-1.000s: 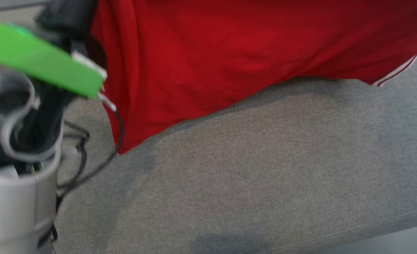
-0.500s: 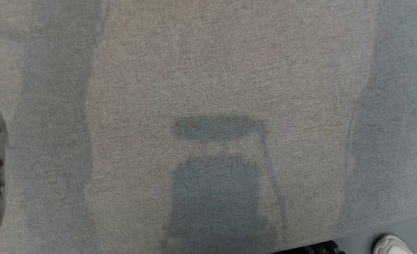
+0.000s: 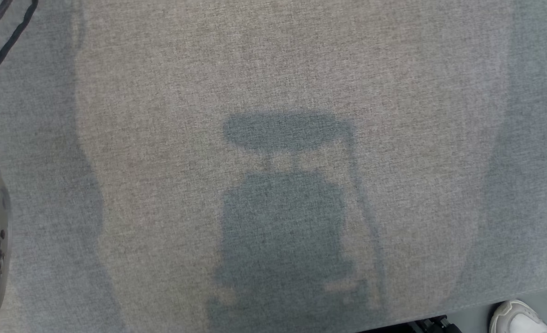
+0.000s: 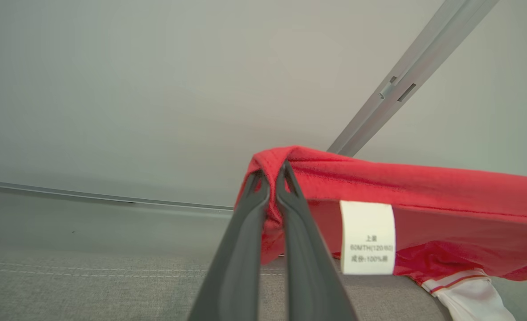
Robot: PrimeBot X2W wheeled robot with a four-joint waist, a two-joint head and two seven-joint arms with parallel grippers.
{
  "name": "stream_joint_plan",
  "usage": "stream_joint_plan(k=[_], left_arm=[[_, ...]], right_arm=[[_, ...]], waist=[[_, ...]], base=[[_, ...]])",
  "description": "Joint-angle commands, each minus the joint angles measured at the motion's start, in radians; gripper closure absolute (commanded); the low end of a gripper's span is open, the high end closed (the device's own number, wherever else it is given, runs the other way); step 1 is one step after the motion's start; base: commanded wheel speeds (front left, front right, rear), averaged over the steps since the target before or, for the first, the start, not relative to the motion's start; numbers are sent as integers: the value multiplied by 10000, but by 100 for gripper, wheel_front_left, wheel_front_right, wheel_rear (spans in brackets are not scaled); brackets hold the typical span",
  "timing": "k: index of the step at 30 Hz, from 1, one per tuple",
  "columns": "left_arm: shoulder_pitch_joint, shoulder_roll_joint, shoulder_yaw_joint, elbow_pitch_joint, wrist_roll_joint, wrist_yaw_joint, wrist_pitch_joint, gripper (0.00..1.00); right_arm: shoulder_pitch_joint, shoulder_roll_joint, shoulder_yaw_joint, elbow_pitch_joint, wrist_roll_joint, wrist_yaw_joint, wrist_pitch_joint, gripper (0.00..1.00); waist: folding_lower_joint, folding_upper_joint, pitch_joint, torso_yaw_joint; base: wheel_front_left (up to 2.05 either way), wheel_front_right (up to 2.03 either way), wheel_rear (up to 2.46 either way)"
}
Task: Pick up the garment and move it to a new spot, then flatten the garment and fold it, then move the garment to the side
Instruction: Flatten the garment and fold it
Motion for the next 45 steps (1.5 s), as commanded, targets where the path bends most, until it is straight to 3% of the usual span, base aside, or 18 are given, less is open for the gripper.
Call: stream_joint_plan(k=[1, 18, 33, 45], left_arm=[[-98, 43, 70, 145, -80, 44, -159, 100], [-1576, -603, -221, 1302, -16, -353, -829, 100], [-3110, -1117, -66, 2044, -163, -370, -2524, 100], [-3675, -1211, -41, 2319, -303, -806, -3626, 100]], right_arm=[[-214, -123, -45, 143, 93, -21, -181, 100], [-2500, -102, 566, 1594, -458, -18, -854, 100], [-5058, 528, 369, 2981, -2027, -16, -2380, 100], [-6066, 607, 297, 3531, -2561, -16, -3135, 100]], waist=[[-1, 0, 44, 62], [-1, 0, 286, 499], [-1, 0, 809, 1310], [-1, 0, 670, 1439]], base=[[0, 0, 0], [0, 0, 0], [0, 0, 0], [0, 0, 0]])
